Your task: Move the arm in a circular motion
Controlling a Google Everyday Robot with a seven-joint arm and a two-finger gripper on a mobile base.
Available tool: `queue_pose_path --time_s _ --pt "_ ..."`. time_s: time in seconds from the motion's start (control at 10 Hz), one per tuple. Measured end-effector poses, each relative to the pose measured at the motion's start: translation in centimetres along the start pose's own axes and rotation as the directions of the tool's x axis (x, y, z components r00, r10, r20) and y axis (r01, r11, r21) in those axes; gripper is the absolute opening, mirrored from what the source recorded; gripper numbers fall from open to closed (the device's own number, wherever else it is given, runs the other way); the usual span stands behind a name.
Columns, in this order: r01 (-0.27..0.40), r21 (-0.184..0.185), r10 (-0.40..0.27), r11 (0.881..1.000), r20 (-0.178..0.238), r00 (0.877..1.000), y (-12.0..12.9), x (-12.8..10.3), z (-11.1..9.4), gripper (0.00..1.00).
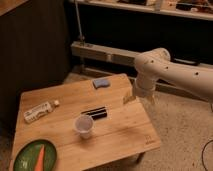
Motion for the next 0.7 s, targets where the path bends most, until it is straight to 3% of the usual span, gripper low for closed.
queue_pose_path --time_s 0.2,0.4,0.5,0.7 --pt "0.076 0.016 -0.076 0.997 0.005 0.997 2.4 3.4 -0.8 0.8" --pt "0.179 0.025 -0.179 0.984 0.01 0.984 7.4 5.9 -1.7 0.8" --pt "0.22 0.022 -0.221 0.975 0.016 0.975 10.1 6.2 -2.0 0.8" --pt "0.328 0.026 -0.329 0.944 0.019 0.944 16.3 5.6 -2.7 0.8"
